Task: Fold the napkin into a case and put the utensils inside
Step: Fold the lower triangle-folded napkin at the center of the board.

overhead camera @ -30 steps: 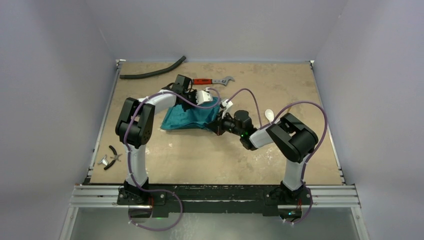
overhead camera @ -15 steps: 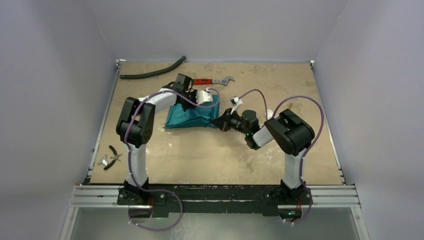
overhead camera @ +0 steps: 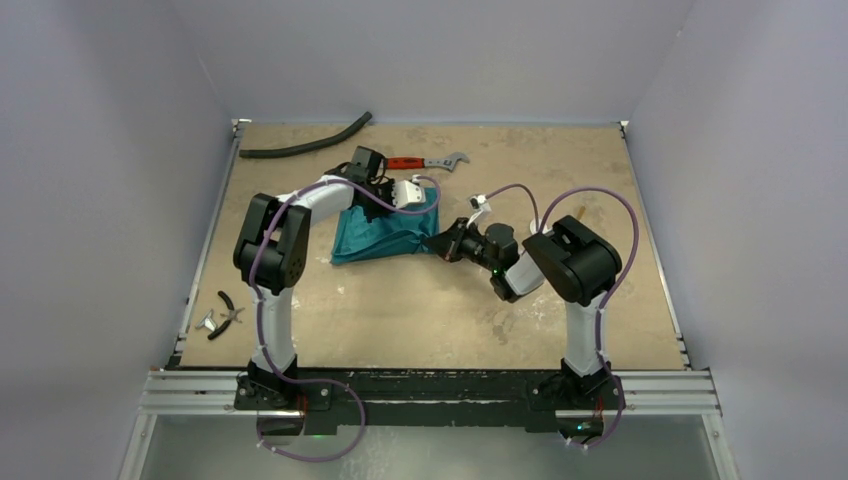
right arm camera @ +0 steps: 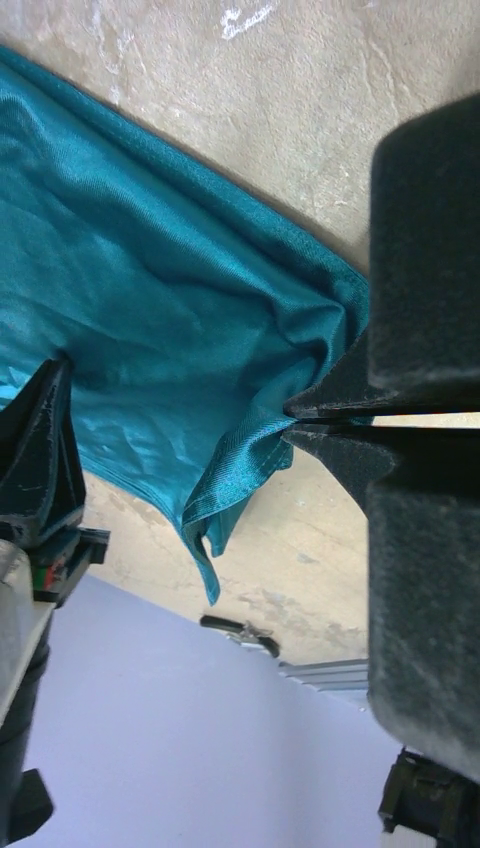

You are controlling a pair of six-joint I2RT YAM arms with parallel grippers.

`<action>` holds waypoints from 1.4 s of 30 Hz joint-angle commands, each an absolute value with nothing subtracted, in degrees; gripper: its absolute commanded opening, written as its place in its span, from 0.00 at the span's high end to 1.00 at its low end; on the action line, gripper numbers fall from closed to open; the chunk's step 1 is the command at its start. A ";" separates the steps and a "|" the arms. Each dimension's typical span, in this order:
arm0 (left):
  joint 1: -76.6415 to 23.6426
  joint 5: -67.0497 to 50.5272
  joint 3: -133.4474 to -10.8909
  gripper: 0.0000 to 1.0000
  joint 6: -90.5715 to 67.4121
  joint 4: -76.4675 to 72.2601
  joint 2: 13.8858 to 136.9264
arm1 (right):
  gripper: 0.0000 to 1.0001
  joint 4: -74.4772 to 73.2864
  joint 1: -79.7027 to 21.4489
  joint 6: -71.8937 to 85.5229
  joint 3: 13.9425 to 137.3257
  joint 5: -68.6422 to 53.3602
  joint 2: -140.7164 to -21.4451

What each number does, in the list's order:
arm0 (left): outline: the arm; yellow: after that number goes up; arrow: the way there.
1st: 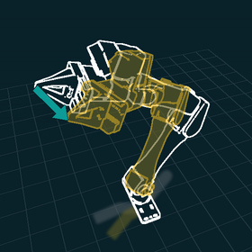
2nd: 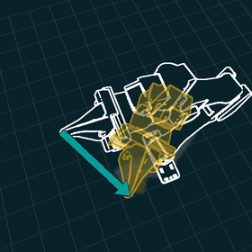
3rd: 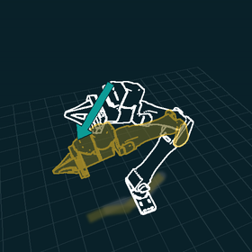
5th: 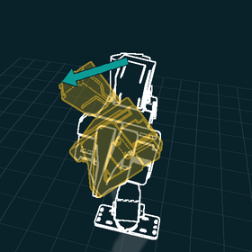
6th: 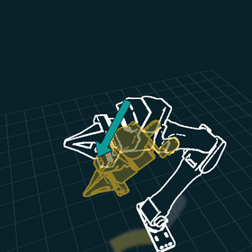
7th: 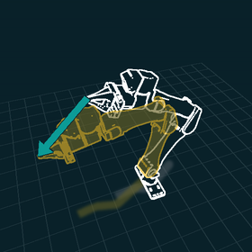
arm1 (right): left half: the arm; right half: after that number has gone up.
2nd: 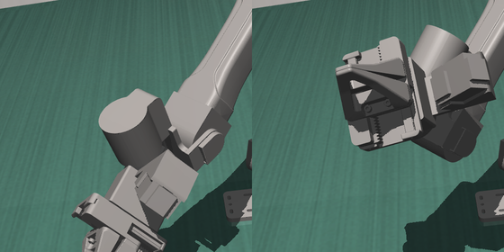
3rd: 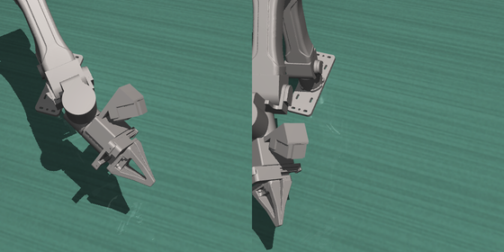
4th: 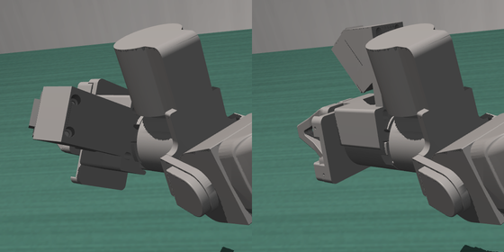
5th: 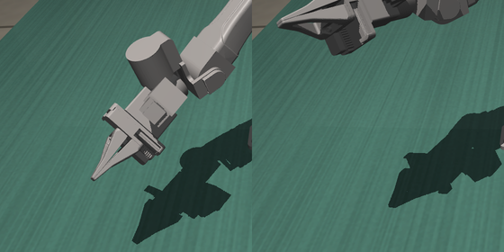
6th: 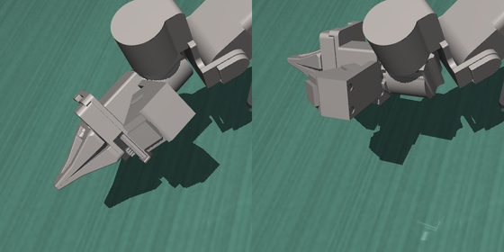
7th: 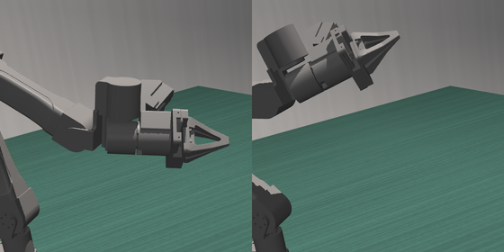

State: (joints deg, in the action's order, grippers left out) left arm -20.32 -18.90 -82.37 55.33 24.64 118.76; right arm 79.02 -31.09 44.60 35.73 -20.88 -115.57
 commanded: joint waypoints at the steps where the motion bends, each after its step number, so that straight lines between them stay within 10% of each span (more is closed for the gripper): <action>1: -20.13 -18.97 -79.90 0.99 55.32 36.13 123.90 | 1.00 78.93 -30.85 48.57 38.46 -15.01 -115.08; 29: -19.99 -21.92 -83.85 1.00 55.84 40.77 124.79 | 1.00 52.66 -30.41 52.73 53.22 -0.39 -119.09; 42: -12.85 -30.86 -101.68 0.52 47.60 48.10 119.26 | 1.00 48.69 -30.38 50.87 51.65 0.09 -119.99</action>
